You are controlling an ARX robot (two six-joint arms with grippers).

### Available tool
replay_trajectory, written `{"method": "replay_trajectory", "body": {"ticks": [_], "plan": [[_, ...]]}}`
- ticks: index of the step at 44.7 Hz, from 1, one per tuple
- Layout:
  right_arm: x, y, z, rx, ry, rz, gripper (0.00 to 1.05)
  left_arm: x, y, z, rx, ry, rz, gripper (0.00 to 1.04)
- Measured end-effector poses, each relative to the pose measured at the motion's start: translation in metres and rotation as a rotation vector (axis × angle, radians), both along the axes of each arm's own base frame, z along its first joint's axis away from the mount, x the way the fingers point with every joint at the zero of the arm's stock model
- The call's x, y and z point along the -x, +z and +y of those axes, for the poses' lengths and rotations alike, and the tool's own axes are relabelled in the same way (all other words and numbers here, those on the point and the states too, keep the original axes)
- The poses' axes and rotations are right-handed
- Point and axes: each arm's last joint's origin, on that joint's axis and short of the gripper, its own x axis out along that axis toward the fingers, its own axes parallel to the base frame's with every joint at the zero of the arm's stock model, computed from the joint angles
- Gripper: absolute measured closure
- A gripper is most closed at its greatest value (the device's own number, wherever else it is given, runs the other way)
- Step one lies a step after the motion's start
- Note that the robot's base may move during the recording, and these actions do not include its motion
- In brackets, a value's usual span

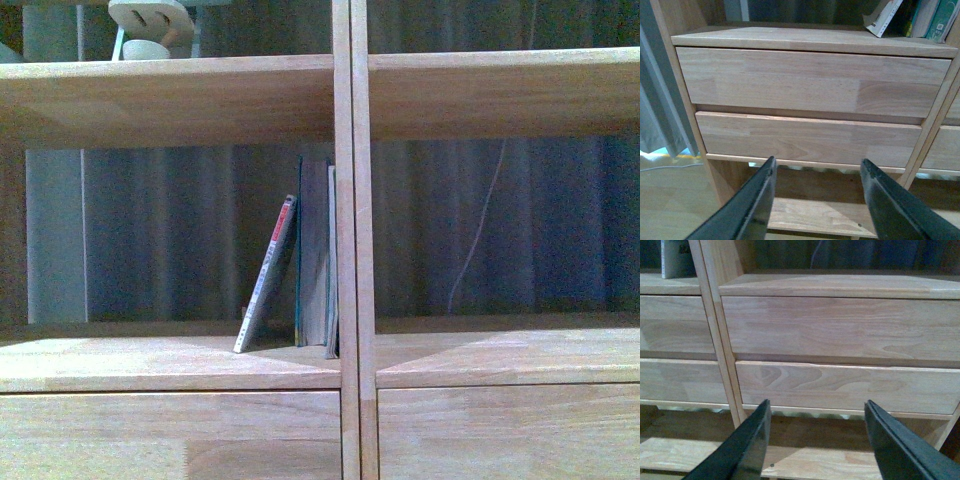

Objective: Organize books on shelf

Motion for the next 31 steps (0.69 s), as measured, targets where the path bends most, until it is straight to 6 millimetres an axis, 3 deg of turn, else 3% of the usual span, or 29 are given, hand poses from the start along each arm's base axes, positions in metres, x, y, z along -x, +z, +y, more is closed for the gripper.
{"method": "replay_trajectory", "body": {"ticks": [6, 12, 31], "plan": [[0.0000, 0.0000, 0.0000, 0.000, 0.000, 0.000, 0.19, 0.0000, 0.0000, 0.0000, 0.000, 0.000, 0.000, 0.24], [0.0000, 0.0000, 0.0000, 0.000, 0.000, 0.000, 0.06, 0.0000, 0.0000, 0.0000, -0.002, 0.000, 0.000, 0.06], [0.0000, 0.0000, 0.0000, 0.000, 0.000, 0.000, 0.07, 0.0000, 0.0000, 0.0000, -0.002, 0.000, 0.000, 0.07]]}}
